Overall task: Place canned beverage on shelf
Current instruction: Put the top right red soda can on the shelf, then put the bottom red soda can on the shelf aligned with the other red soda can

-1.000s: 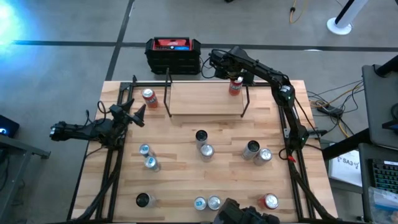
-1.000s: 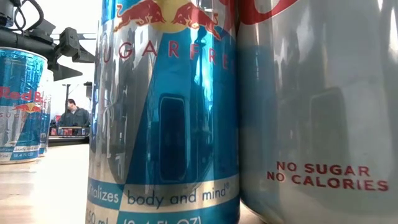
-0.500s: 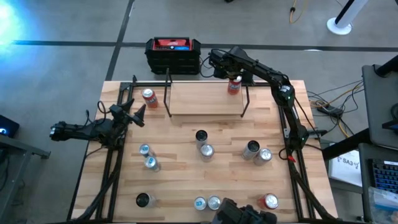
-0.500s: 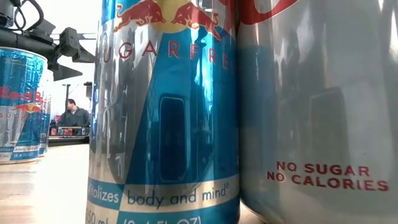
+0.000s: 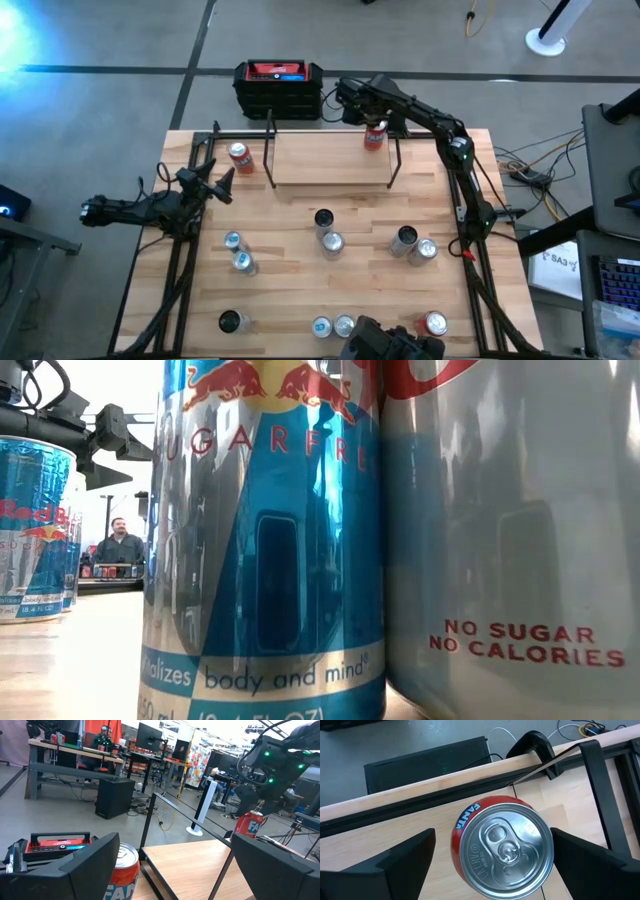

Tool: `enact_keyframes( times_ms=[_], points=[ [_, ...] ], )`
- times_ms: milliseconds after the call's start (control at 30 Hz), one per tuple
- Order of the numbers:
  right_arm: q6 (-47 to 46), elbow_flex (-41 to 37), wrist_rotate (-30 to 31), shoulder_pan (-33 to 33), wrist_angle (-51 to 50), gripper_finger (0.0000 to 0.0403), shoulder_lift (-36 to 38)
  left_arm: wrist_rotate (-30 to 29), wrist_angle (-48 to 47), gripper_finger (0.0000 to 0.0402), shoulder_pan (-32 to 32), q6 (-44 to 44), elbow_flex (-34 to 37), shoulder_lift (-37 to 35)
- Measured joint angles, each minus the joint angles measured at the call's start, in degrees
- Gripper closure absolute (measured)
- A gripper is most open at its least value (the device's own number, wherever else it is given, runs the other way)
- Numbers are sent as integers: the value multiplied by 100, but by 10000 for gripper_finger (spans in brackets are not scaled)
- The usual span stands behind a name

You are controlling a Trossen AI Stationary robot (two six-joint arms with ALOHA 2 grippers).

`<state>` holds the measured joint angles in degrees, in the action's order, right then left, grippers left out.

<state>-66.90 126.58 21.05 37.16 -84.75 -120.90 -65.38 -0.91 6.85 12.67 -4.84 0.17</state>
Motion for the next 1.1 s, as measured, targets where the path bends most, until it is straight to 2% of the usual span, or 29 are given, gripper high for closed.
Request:
enact_keyframes(
  times_ms=[233, 533, 733, 1100],
  points=[
    [-22, 0, -60, -5, -134, 35, 0, 0, 0, 33, 1, 1, 0, 1],
    [-220, 7, -597, -100, -521, 35, 0, 0, 0, 33, 0, 1, -1, 2],
    [-251, 7, -694, -237, -526, 35, 0, 0, -2, 33, 2, 0, 0, 0],
    [-804, 8, -1440, -571, -527, 35, 12, 0, 0, 33, 1, 1, 0, 1]
  ],
)
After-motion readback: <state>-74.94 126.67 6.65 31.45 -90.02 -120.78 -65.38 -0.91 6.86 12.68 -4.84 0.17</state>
